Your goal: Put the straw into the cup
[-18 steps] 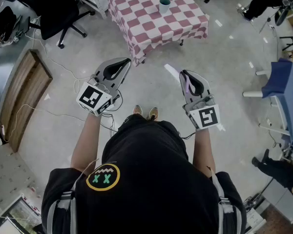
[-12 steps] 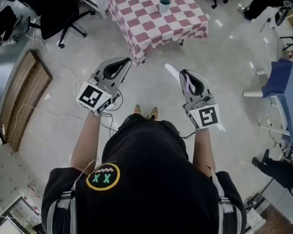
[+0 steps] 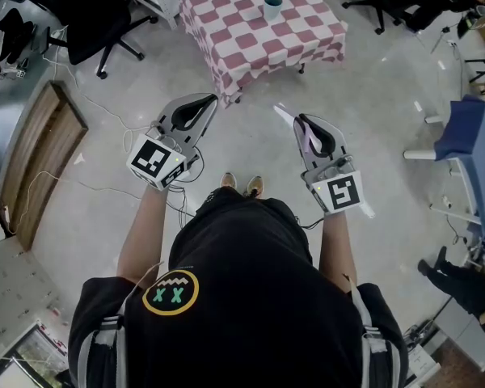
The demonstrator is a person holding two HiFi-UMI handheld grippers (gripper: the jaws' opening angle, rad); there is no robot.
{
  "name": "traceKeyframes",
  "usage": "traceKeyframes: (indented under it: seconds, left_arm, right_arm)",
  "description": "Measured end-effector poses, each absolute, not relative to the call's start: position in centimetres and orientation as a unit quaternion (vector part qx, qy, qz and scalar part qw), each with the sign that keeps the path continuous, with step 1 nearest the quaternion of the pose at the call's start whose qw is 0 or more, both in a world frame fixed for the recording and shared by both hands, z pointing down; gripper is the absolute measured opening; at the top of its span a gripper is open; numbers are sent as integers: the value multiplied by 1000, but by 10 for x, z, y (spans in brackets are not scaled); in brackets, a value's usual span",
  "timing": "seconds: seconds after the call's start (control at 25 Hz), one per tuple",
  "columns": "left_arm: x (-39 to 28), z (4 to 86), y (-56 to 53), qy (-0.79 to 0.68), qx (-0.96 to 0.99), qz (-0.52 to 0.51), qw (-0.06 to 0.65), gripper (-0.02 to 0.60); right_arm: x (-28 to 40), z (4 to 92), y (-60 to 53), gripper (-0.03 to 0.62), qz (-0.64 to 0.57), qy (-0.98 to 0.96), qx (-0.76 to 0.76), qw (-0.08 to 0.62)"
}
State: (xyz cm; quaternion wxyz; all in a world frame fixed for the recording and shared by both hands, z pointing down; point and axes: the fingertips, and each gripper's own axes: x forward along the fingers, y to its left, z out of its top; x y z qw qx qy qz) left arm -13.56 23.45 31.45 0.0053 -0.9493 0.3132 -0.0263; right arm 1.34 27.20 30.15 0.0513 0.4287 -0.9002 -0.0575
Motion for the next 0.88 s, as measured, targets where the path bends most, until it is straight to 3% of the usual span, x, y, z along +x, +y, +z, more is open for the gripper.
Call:
traceKeyframes:
  seconds: [0.88]
  left_arm:
    - [-91,310,269,330,-943,-35,22,20]
  right_arm:
    - [66,303,299,55,-67,-904,422,32]
